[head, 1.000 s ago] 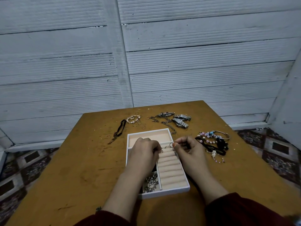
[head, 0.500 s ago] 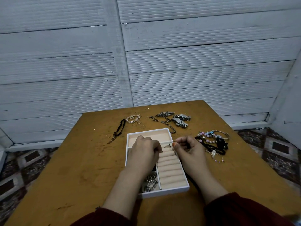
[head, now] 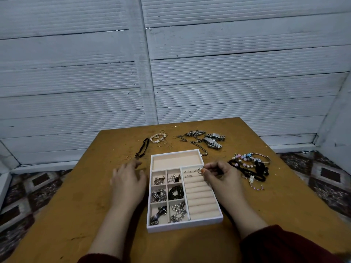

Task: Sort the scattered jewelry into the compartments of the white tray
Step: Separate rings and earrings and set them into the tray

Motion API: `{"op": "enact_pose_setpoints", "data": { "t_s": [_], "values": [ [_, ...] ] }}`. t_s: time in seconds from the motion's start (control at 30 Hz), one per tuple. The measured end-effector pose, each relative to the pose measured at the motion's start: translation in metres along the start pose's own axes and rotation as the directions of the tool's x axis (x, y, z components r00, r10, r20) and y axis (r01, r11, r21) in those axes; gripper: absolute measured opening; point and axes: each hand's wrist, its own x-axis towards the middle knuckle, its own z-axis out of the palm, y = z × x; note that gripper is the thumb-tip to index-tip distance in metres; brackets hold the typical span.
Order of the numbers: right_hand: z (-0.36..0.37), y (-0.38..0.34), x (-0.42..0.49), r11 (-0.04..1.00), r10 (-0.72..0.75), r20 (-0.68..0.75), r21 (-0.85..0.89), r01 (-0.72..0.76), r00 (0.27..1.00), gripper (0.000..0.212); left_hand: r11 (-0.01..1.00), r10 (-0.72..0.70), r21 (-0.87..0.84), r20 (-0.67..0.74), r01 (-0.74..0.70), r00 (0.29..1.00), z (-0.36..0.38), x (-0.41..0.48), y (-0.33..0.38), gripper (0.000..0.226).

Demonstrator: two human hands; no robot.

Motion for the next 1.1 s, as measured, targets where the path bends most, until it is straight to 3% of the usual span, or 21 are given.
{"op": "enact_pose_setpoints", "data": {
  "t_s": [0.2,0.43,0.67,0.97,1.1],
  "values": [
    [0.000,0.000,-0.001,1.000,0.006,-0.002,-0.005,-0.006,1.000,0.012,0.989,0.036,0.139,0.104,-0.050,0.994,0.003,-0.009,-0.022,0.029],
    [0.000,-0.003,-0.002,0.998,0.018,-0.009,-0.059,-0.018,1.000,0.012,0.958,0.039,0.265,0.257,-0.109,0.966,0.006,-0.014,-0.023,0.051],
    [0.002,-0.006,0.000,0.993,0.025,-0.007,-0.115,-0.026,1.000,0.010,0.958,-0.039,0.283,0.287,-0.046,0.957,0.005,-0.013,-0.022,0.054],
    [-0.002,-0.006,0.003,0.953,-0.023,0.044,-0.301,0.035,0.999,0.006,0.960,-0.039,0.275,0.300,-0.047,0.953,0.003,-0.013,-0.022,0.054],
    [-0.003,-0.005,0.001,0.951,-0.045,0.056,-0.303,0.060,0.997,0.009,0.959,-0.036,0.278,0.302,-0.052,0.953,0.003,-0.013,-0.023,0.055]
  ]
}}
